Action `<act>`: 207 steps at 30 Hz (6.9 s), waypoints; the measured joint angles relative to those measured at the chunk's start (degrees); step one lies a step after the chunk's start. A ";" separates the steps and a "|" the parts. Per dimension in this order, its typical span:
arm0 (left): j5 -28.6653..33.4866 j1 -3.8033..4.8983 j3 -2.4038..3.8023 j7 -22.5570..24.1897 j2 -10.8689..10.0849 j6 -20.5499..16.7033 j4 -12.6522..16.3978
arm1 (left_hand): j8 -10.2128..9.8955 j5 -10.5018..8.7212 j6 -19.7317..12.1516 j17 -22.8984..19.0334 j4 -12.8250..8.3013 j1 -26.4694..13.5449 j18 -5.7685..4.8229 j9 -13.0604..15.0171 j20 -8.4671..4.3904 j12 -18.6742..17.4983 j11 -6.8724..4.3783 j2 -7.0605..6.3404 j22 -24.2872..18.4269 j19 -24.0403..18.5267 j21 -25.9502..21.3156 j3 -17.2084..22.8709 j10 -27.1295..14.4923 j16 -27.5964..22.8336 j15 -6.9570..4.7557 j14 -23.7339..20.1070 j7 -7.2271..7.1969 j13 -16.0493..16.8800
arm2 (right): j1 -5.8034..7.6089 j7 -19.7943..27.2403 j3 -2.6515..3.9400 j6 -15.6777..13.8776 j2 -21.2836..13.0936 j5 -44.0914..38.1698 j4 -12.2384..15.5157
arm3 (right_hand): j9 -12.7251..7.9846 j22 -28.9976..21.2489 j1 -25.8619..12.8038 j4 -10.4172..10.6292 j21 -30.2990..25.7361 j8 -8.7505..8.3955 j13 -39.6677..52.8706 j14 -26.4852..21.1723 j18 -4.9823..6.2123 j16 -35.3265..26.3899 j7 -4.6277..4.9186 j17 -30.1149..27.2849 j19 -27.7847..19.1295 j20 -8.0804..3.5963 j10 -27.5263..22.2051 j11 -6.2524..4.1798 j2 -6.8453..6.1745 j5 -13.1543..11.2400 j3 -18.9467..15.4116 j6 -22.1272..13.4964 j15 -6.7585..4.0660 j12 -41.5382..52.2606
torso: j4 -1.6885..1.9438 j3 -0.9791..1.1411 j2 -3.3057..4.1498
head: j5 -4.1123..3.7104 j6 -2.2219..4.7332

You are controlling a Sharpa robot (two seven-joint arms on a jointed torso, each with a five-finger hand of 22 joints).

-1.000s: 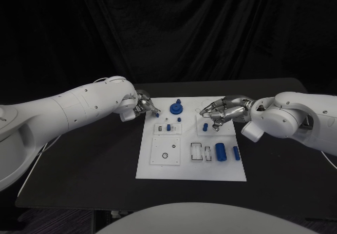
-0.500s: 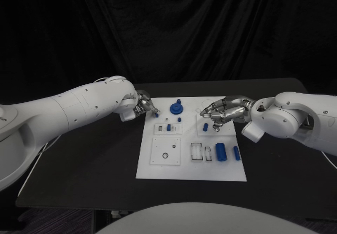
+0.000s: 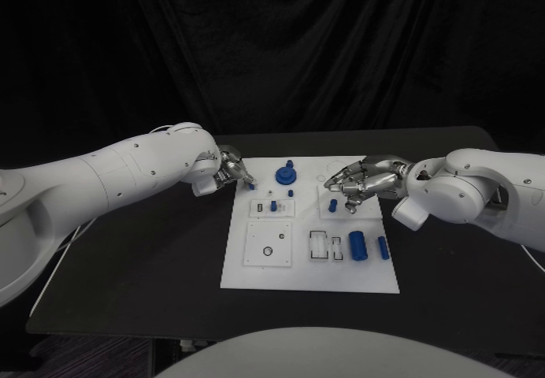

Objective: Assemble the parts on the task board

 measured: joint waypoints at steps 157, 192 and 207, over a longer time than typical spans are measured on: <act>-0.08 -1.26 -0.08 -3.00 -9.46 -4.25 19.83 | -3.79 -11.60 4.91 0.00 -0.54 -7.96 0.00 1.97 -1.00 -0.89 -1.14 -4.00 0.01 0.61 -1.93 6.79 0.10 0.00 -1.04 0.20 -1.05 0.00 | -0.51 -1.51 -0.01 2.70 -0.12 -0.02 -0.62 | -1.74 0.00 0.46 -0.08 0.00 0.71 -1.27 -1.24 0.00 0.43 0.00 -1.67 0.00 0.00 -0.83 0.00 -0.02 3.93 1.19 0.00 0.00 0.22 | -0.04 0.01 -0.03 | 0.62 0.00; -0.20 -1.93 -0.17 1.03 -12.29 -11.62 20.49 | 2.12 -14.76 2.58 0.00 10.79 -16.89 0.00 9.79 -0.89 0.01 -0.66 0.05 0.01 1.76 -1.99 -16.10 0.00 0.00 -0.61 0.20 -0.65 0.00 | -0.66 -2.00 0.01 3.80 -0.46 -0.03 -0.52 | -2.37 -0.01 0.98 -0.79 0.00 1.16 -1.68 -1.45 0.00 0.66 0.00 -2.15 0.00 0.00 -1.03 0.20 -0.09 5.33 1.90 0.41 0.21 0.22 | -0.03 -0.02 0.00 | 0.53 0.00; -16.97 -1.92 -0.13 21.39 -15.87 -30.93 22.68 | -1.11 -8.86 -11.58 0.00 8.88 10.10 2.27 6.83 3.73 -52.58 5.03 -1.49 0.00 -8.44 -14.12 -17.06 -44.15 -2.69 4.24 -0.13 4.80 -18.63 | -0.69 -1.56 -0.01 3.79 -0.94 -0.03 -0.55 | -2.55 -0.01 0.98 -0.63 0.00 1.66 -1.83 -1.45 0.00 1.06 0.21 -2.21 0.00 0.00 -1.03 0.20 -0.09 5.33 2.06 1.02 0.21 0.44 | 0.03 -0.04 -0.02 | 0.33 0.00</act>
